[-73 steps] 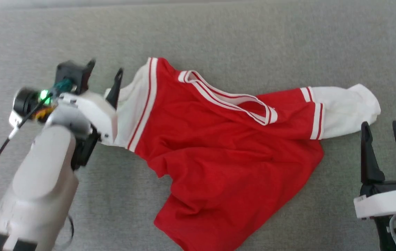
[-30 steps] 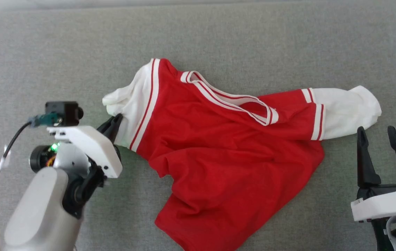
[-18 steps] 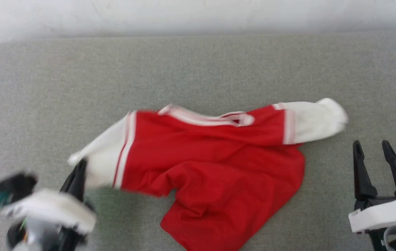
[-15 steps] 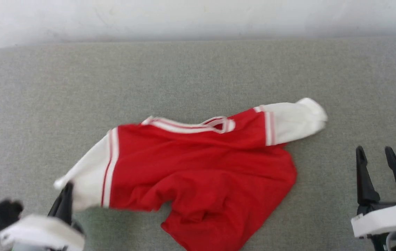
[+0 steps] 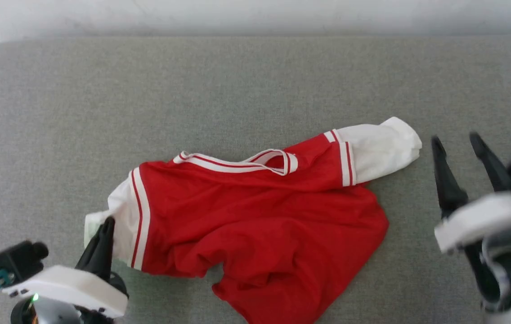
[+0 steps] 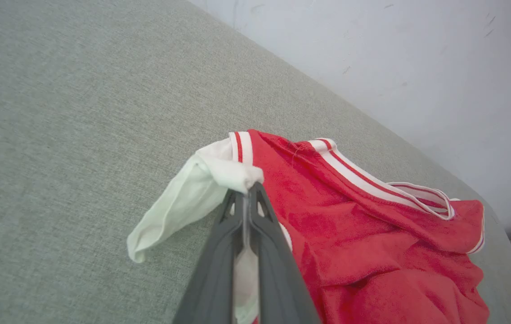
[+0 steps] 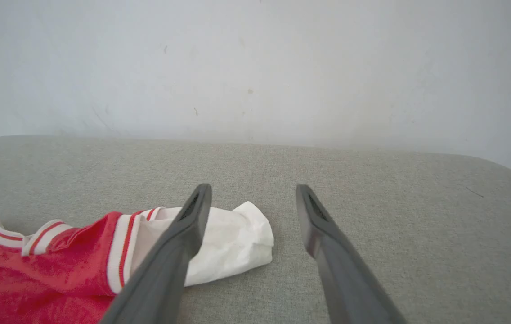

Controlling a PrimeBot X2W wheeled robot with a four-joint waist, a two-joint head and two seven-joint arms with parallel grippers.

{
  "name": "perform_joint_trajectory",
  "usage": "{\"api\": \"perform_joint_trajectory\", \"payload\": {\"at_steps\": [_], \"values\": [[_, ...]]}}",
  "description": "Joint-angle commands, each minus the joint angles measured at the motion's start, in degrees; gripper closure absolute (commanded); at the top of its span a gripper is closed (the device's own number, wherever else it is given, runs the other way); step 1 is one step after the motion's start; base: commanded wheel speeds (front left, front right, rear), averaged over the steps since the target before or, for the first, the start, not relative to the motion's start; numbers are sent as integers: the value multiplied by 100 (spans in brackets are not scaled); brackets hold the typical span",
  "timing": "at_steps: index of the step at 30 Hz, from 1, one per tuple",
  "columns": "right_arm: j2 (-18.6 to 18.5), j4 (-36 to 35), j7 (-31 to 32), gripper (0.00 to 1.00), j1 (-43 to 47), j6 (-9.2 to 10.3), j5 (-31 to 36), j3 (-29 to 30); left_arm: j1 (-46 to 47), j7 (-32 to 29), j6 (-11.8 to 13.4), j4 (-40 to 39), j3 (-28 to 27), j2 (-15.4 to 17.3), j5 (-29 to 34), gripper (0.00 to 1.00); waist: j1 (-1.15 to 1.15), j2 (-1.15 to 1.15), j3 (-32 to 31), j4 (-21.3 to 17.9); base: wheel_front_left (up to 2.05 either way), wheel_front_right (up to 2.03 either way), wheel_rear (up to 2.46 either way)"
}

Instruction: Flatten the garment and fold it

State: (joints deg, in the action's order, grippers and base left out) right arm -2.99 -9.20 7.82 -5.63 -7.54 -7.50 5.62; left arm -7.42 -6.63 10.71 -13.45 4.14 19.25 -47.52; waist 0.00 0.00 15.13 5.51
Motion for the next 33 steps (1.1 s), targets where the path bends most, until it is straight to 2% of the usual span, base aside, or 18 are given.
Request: {"api": "perform_joint_trajectory", "payload": {"at_steps": [1, 3, 4, 7, 10, 13, 17, 18, 19, 20, 21, 26, 33], "values": [[-109, 29, 547, 0, -456, 5, 60, -96, 221, -38, -79, 5, 79, 24, 68, 100, 0, 0, 280, 26, 0, 0, 0], [-254, 188, 1194, 0, -824, 5, 49, -139, 374, -43, -131, 26, 143, 20, 87, 100, 0, 0, 431, 62, 0, 0, 0], [-254, 188, 1194, 0, -824, 5, 49, -139, 374, -43, -131, 26, 143, 20, 87, 100, 0, 0, 431, 62, 0, 0, 0], [-447, 473, 2129, 0, -1244, 5, 59, -194, 576, -52, -215, 77, 250, 2, 106, 100, 0, 0, 635, 166, 0, 0, 0], [-583, 731, 2745, 0, -1515, 5, 72, -216, 741, -53, -301, 160, 367, -31, 124, 100, 0, 0, 775, 299, 0, 0, 0], [-628, 955, 3127, 0, -1634, 5, 9, -173, 840, -34, -369, 261, 448, -76, 119, 100, 0, 0, 842, 431, 0, 0, 0], [-667, 1181, 3340, 0, -1645, 5, -152, -244, 908, -13, -438, 385, 526, -122, 104, 100, 0, 0, 884, 577, 0, 0, 0], [-651, 1239, 3391, 14, -1629, 5, -225, -253, 922, -7, -450, 411, 539, -130, 101, 100, 0, 0, 887, 601, 0, 0, 0], [-623, 1288, 3439, 60, -1616, 5, -283, -237, 934, 0, -460, 434, 548, -135, 101, 100, 0, 0, 887, 616, 0, 0, 0], [-599, 1321, 3453, 84, -1609, 5, -318, -212, 946, 4, -465, 456, 558, -141, 102, 100, 0, 0, 886, 628, 0, 0, 0], [-592, 1341, 3431, 100, -1610, 5, -323, -195, 958, 9, -473, 475, 567, -150, 95, 100, 0, 0, 880, 635, 0, 0, 0], [-490, 1345, 2854, 100, -1693, 5, -360, -108, 1148, 24, -591, 529, 646, -156, 103, 100, 0, 0, 693, 590, 0, 0, 0], [-504, 1117, 1885, 100, -2150, 5, -659, -256, 2093, 45, -605, 522, 670, 91, 557, 100, 0, 0, 42, 355, 0, 0, 0]]}}
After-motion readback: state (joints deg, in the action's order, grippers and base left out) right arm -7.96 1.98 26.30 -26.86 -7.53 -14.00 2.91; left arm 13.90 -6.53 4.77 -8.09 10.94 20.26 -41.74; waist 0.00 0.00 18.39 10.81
